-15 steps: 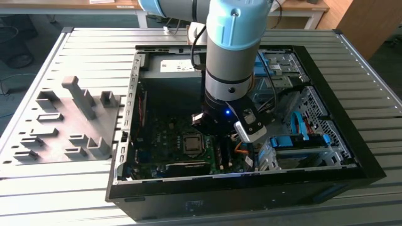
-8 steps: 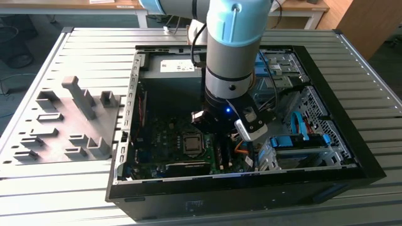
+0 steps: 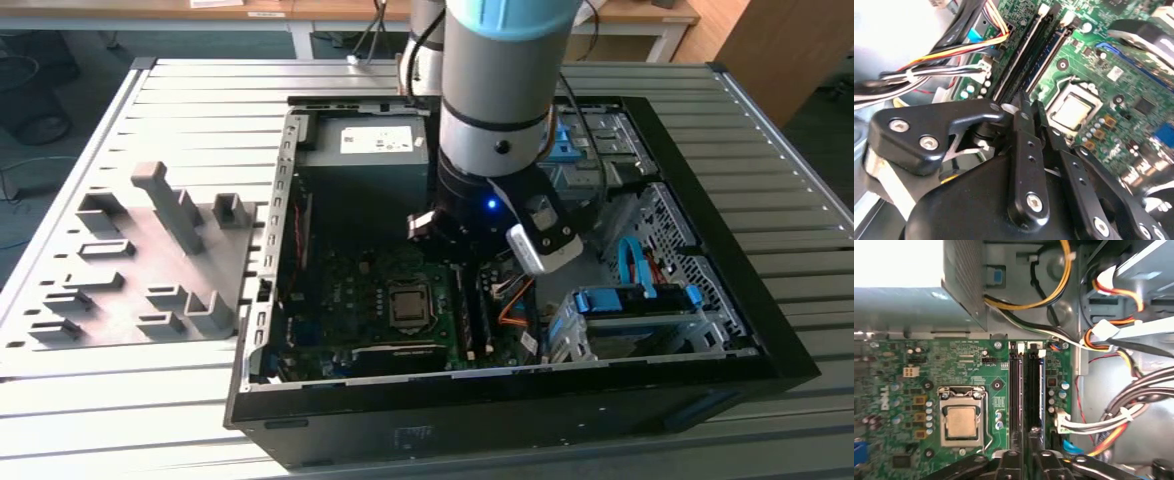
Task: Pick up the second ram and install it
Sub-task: 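Insert the second ram into the second slot, then press down the second ram until it locks into place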
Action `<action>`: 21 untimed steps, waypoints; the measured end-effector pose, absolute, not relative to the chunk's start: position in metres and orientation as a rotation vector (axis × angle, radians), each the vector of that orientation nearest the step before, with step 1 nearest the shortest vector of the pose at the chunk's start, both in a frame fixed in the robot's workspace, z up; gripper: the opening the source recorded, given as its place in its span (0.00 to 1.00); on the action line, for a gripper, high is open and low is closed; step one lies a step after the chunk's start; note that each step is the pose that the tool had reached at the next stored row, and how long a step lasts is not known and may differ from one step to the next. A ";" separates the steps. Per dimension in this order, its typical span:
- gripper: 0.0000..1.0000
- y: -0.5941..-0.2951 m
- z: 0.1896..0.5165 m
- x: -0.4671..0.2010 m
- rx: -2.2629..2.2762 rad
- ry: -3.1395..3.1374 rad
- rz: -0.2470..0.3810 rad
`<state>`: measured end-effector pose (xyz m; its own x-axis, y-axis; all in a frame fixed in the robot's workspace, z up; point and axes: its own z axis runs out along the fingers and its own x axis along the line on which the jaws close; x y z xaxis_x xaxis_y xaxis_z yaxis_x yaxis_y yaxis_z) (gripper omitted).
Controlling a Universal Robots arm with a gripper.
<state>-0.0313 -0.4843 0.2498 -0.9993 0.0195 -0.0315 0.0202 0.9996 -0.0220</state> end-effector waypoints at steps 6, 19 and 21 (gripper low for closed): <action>0.10 -0.484 0.263 -0.031 0.031 3.109 -0.034; 0.10 -0.484 0.265 -0.031 0.031 3.109 -0.034; 0.10 -0.484 0.265 -0.031 0.031 3.109 -0.035</action>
<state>-0.0313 -0.4842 0.2650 -0.9993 0.0195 -0.0320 0.0202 0.9996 -0.0220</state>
